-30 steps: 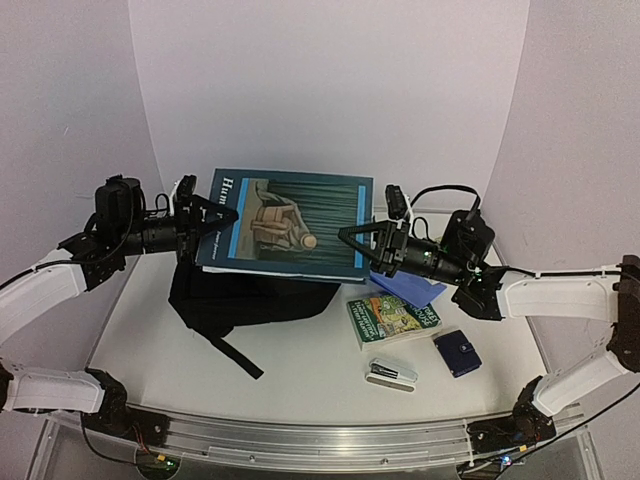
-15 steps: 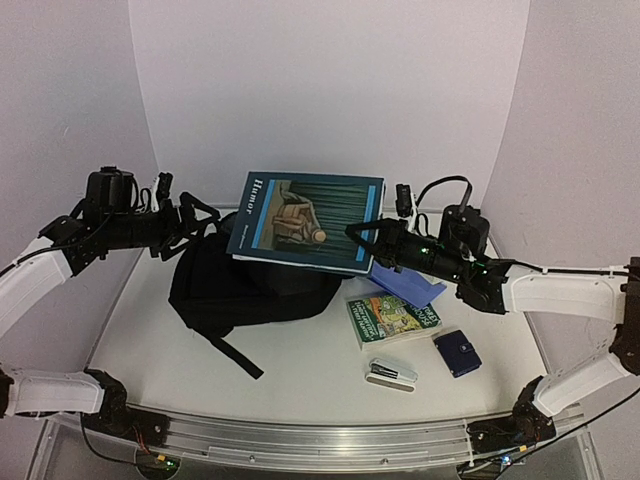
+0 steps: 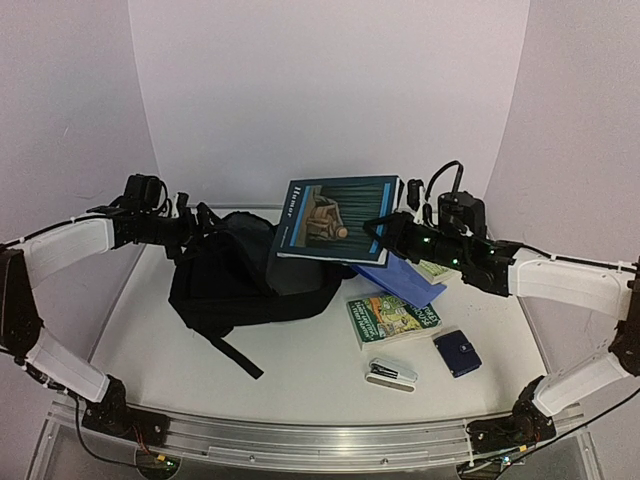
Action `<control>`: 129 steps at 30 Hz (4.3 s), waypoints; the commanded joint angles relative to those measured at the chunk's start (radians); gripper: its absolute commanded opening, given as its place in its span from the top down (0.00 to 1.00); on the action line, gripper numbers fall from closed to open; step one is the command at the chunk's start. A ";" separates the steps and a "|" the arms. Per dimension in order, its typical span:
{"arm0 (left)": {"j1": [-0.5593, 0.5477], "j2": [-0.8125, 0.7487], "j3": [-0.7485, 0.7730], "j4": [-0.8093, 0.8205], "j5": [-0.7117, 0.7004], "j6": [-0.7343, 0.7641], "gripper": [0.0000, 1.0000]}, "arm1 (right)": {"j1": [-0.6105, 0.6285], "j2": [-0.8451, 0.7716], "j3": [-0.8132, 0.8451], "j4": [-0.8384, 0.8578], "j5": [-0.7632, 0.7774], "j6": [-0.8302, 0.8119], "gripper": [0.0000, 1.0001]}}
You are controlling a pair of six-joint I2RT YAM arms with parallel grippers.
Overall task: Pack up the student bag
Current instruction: Place the book in the student bag.
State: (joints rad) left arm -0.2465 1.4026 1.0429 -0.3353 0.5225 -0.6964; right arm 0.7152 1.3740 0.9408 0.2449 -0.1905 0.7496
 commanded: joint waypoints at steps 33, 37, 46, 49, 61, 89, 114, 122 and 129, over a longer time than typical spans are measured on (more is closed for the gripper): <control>0.038 0.339 0.303 0.063 0.191 0.035 1.00 | -0.092 0.216 0.263 -0.198 -0.228 0.047 0.88; 0.038 0.221 0.254 0.168 0.232 0.028 1.00 | -0.093 0.219 0.262 -0.220 -0.228 0.048 0.88; 0.036 0.139 0.245 0.214 0.366 0.035 1.00 | -0.094 0.252 0.271 -0.227 -0.272 0.087 0.88; 0.035 0.134 0.253 0.219 0.390 0.036 1.00 | -0.094 0.271 0.286 -0.224 -0.308 0.102 0.86; 0.027 0.160 0.306 0.227 0.444 0.022 1.00 | -0.081 0.377 0.379 -0.176 -0.397 0.157 0.86; -0.012 0.269 0.424 0.204 0.511 0.026 1.00 | 0.068 0.837 0.749 0.001 -0.477 0.262 0.83; -0.033 0.261 0.368 0.118 0.419 0.136 1.00 | 0.151 1.156 1.101 -0.012 -0.276 0.174 0.43; -0.007 0.223 0.319 0.039 0.333 0.182 1.00 | 0.151 0.961 0.923 -0.127 -0.034 0.031 0.18; -0.004 0.219 0.321 0.020 0.328 0.192 1.00 | 0.151 0.909 0.848 -0.191 0.150 0.012 0.14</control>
State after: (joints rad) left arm -0.2516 1.6740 1.3552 -0.3040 0.8562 -0.5403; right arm 0.8631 2.3619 1.7932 0.0697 -0.1729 0.8027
